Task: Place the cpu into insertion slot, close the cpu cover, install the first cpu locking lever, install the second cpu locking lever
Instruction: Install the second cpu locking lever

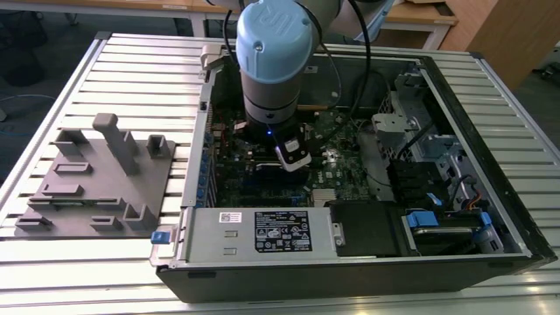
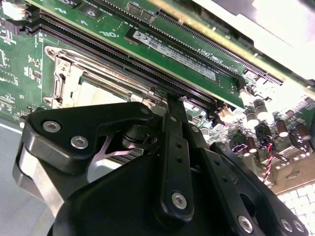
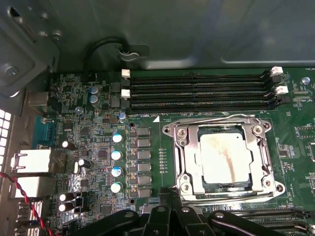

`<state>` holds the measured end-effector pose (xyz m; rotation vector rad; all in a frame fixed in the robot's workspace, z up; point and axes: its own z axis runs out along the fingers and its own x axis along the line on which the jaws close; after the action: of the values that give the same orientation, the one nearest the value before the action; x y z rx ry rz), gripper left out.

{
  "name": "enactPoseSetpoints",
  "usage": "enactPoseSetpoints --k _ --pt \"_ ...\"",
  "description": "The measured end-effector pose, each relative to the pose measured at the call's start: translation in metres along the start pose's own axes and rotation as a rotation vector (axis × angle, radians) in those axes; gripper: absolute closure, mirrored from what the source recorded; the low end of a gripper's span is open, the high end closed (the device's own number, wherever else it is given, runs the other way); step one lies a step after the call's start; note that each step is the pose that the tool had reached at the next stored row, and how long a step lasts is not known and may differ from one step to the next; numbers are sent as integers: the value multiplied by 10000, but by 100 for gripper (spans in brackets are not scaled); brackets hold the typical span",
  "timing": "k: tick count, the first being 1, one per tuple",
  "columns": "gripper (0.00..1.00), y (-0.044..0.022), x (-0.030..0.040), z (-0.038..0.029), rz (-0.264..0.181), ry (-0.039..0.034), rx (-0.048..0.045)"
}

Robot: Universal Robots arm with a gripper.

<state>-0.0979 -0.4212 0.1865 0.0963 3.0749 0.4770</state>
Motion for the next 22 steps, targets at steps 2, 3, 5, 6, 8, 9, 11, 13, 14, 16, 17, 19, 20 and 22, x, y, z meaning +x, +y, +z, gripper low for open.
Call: enactPoseSetpoints --k 2,3,5,6,8,9,11,13,14,16,17,19,20,22 --pt "90 3 0 1 -3 -5 99" --pt "90 4 0 1 -6 -7 156" --pt "90 5 0 2 -10 -13 230" --pt "90 5 0 2 -10 -14 243" --pt "90 5 0 2 -11 -16 247" --pt "90 5 0 1 -10 -15 248" --pt "90 5 0 1 -10 -15 248" --pt "90 8 0 -8 -10 -15 251" --pt "90 12 -1 -18 -10 -17 248" --pt "90 16 1 -50 -8 -10 273" --pt "90 20 0 -55 -10 -10 260" --pt "90 24 -1 -59 -10 -14 252" --pt "90 25 -1 -63 -10 -13 252" --pt "90 33 -2 -81 -10 -13 253"
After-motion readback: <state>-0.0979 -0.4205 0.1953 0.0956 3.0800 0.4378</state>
